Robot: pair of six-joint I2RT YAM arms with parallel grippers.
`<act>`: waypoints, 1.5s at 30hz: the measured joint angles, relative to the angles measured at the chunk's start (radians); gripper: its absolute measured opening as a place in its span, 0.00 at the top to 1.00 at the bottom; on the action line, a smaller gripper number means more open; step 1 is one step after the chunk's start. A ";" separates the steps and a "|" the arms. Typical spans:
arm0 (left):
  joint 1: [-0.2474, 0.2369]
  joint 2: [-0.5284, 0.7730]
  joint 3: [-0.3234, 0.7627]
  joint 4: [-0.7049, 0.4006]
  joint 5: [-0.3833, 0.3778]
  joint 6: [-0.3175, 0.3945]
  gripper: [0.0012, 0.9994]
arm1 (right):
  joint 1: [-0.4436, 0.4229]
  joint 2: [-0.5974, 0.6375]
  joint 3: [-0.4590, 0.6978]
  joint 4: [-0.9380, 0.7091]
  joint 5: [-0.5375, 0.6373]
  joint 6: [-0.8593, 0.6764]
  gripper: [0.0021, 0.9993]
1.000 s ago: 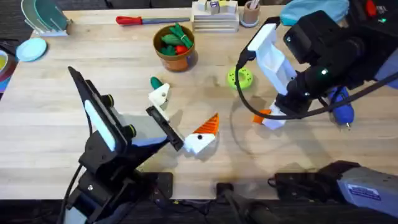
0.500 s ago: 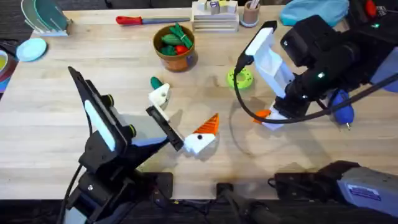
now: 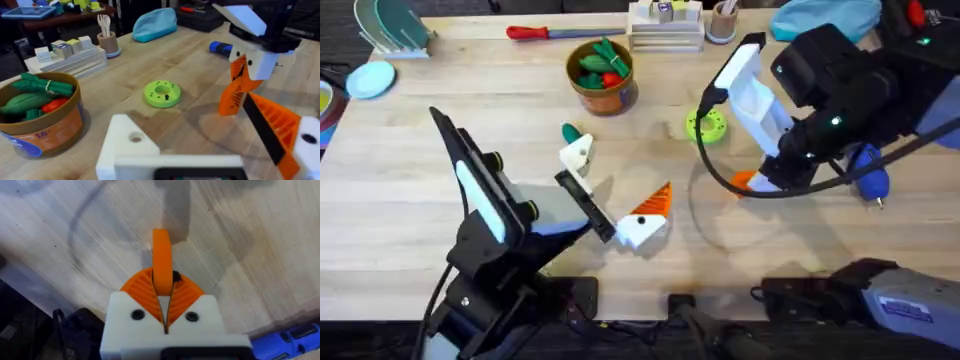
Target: Pick up the gripper from the table and insert it into the empty holder that is missing its gripper. Then pick up a screw, insert it into the mounting hole, and use the screwdriver to tighten it. Finally, clean up the table by picking up the vegetable and placing it into the bucket.
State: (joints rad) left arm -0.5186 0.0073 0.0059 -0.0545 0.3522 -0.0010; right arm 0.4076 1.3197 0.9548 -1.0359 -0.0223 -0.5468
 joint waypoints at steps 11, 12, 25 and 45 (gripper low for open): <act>0.000 0.000 0.000 0.000 0.000 0.000 0.01 | 0.000 0.000 0.120 0.171 -0.219 0.198 0.99; 0.000 0.000 0.000 0.000 0.000 0.000 0.01 | 0.000 0.000 0.122 0.216 -0.265 0.232 0.99; 0.000 0.000 0.000 0.000 0.000 0.000 0.01 | 0.000 0.139 0.123 0.539 -0.688 0.750 0.99; 0.000 0.000 0.000 0.001 0.000 0.001 0.01 | 0.000 0.343 0.123 0.653 -1.260 0.863 0.99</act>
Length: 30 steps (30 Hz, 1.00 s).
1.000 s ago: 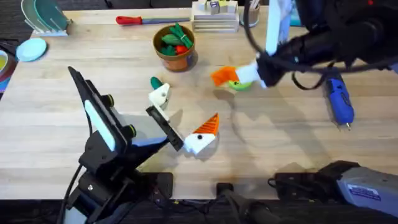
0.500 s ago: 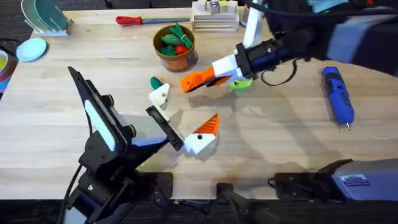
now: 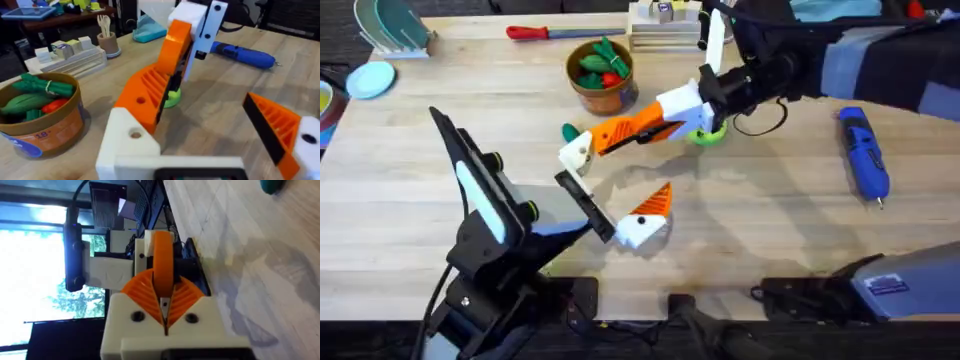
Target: Pick up the gripper from the table and insert it into the empty holder that is missing its gripper. Then pick up a screw, insert it into the mounting hole, and use the screwdriver to tighten it. Finally, clean up the table by picking up the vegetable and placing it into the bucket.
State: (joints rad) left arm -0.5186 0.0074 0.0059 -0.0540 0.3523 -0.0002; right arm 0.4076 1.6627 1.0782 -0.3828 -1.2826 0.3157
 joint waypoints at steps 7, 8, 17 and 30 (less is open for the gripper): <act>0.000 0.000 0.000 0.000 -0.001 0.000 0.01 | 0.004 0.011 0.000 -0.001 -0.008 0.003 0.99; 0.000 0.000 0.000 0.000 -0.001 0.000 0.01 | 0.008 0.020 0.000 -0.001 -0.012 0.003 0.99; 0.004 0.000 0.000 -0.003 -0.055 -0.008 0.01 | 0.064 0.066 0.000 0.013 -0.035 0.003 0.99; 0.003 0.000 0.000 -0.002 -0.033 -0.008 0.01 | 0.034 0.067 0.000 0.008 -0.073 -0.013 0.99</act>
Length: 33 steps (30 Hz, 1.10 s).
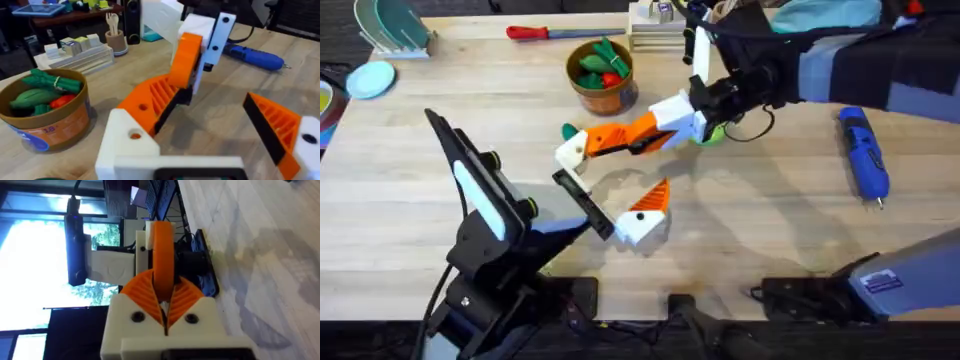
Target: Pick up the gripper from the table and insert it into the empty holder that is missing its gripper. Then pick up a screw, insert it into the mounting hole, and use the screwdriver to tighten it. Finally, clean up the table by picking up the vegetable and placing it into the bucket.
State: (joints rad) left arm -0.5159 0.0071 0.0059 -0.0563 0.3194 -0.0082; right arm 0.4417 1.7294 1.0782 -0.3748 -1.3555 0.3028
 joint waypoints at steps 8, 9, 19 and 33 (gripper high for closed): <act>-0.003 0.000 0.000 0.000 0.011 0.000 0.01 | -0.004 0.001 0.000 -0.094 0.016 -0.065 0.99; -0.003 0.000 0.000 0.000 0.012 0.000 0.01 | -0.004 0.001 0.000 -0.116 0.017 -0.082 0.99; -0.003 0.000 0.000 0.000 0.014 0.000 0.01 | -0.004 0.001 0.000 -0.146 0.023 -0.164 0.99; 0.005 0.000 0.000 0.000 0.048 -0.002 0.01 | 0.006 0.000 0.000 -0.157 0.023 -0.177 0.99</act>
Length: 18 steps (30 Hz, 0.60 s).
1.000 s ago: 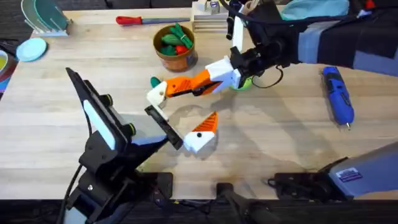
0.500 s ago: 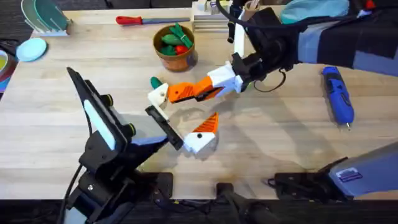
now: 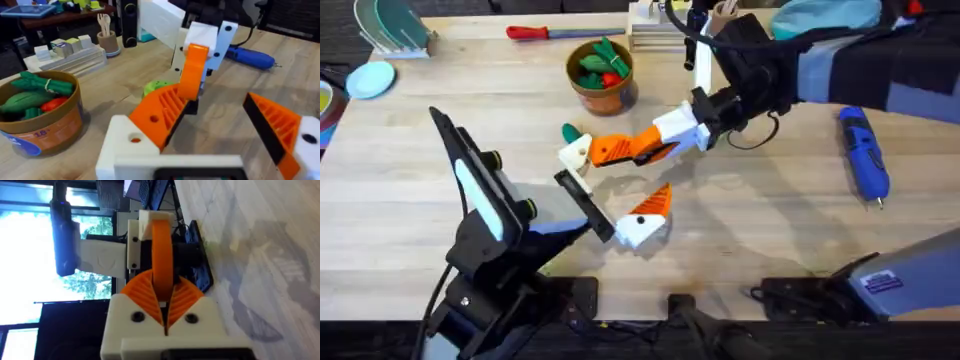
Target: Pick up the gripper from the table and insert it into the empty holder that is missing its gripper. Then pick up a screw, insert it into the mounting hole, and use the screwdriver to tighten it. Finally, clean up the table by picking up the vegetable and placing it into the bucket.
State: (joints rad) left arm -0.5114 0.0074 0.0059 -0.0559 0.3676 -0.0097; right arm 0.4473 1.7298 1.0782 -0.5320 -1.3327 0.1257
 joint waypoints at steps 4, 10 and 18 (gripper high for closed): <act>0.001 0.000 0.000 0.000 0.017 -0.003 0.01 | -0.010 0.000 0.000 -0.019 -0.001 -0.004 0.99; -0.001 0.000 0.000 0.002 0.060 -0.007 0.01 | -0.033 0.000 0.000 -0.118 -0.008 -0.060 0.99; -0.002 0.000 0.000 0.003 0.069 -0.007 0.01 | -0.035 0.000 0.001 -0.128 -0.007 -0.090 0.99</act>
State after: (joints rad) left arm -0.5129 0.0074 0.0059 -0.0532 0.4363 -0.0166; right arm 0.4118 1.7300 1.0794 -0.6602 -1.3399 0.0354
